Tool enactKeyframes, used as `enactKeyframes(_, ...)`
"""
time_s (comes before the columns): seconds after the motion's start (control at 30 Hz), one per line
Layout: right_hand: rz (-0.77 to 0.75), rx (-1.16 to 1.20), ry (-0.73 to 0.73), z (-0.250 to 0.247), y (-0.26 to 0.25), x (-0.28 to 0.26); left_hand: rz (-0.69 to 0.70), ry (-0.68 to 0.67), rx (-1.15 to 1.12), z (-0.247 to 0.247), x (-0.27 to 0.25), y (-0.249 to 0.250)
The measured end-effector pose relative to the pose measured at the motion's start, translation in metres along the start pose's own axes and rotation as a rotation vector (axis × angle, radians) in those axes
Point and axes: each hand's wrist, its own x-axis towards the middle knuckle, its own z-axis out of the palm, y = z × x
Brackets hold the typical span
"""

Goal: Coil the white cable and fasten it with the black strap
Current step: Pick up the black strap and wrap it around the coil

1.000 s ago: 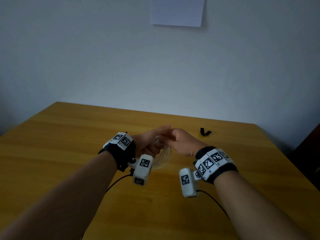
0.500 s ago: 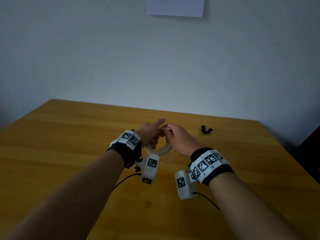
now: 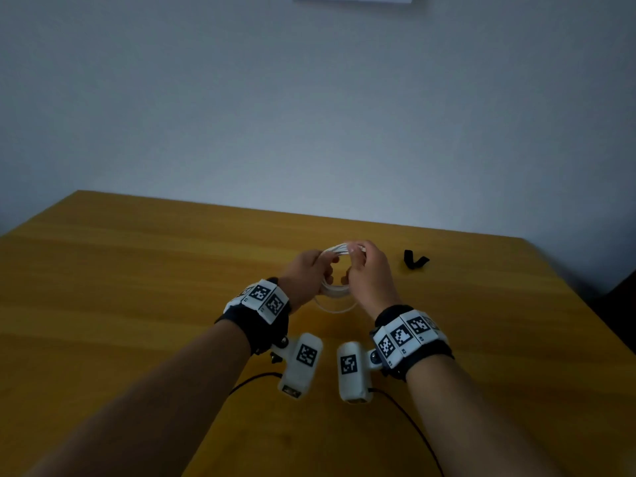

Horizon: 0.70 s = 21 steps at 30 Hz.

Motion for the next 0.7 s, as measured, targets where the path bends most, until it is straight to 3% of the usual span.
enactKeyframes(0.17, 0.053, 0.093, 0.023, 0.004, 0.005, 0.019, -0.090, 0.037, -0.313, 0.000, 0.021, 0.001)
enactKeyframes(0.37, 0.035, 0.104, -0.020, 0.000, 0.009, 0.042, -0.019, 0.052, -0.463, 0.001, 0.048, -0.001)
enactKeyframes(0.7, 0.043, -0.073, -0.195, -0.013, 0.027, 0.064, 0.135, 0.046, -0.094, -0.007, 0.077, -0.011)
